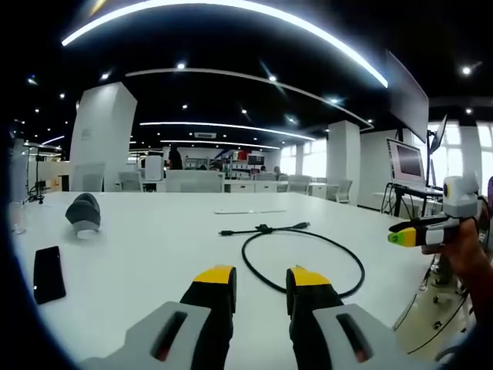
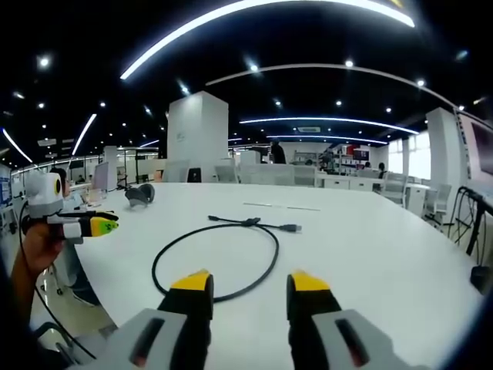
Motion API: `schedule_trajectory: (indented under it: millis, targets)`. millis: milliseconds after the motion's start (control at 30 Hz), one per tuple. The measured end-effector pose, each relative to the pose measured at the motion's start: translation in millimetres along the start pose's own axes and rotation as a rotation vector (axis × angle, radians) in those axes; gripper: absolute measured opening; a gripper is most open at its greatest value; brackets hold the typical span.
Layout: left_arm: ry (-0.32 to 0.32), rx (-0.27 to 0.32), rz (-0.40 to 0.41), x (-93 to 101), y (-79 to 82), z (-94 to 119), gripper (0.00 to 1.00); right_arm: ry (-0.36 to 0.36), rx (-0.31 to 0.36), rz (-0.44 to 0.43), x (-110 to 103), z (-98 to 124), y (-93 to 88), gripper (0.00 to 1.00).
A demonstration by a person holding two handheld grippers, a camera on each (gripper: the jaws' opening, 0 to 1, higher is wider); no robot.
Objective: Find the charging cable on the desk, coil it up and secure with Velcro.
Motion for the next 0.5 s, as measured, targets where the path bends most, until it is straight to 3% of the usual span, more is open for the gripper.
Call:
schedule_trajectory:
  millis: [500]
  targets:
    - [0.001,-0.008,-0.002,0.6,-2.6,1.6,0.26,-0.007,-0.005,0.006,0.2,0.9,-3.2,0.39]
Point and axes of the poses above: the point that each gripper's makers call its tool centre point, and the gripper's own axes: z roughly backward along the fingers, x roughly to its right, y roughly out of its top, the point moved 7 cm from there along z, roughly backward along the fingers, and after that the axes turned 13 degrees about -z, right-handed, at the moved point
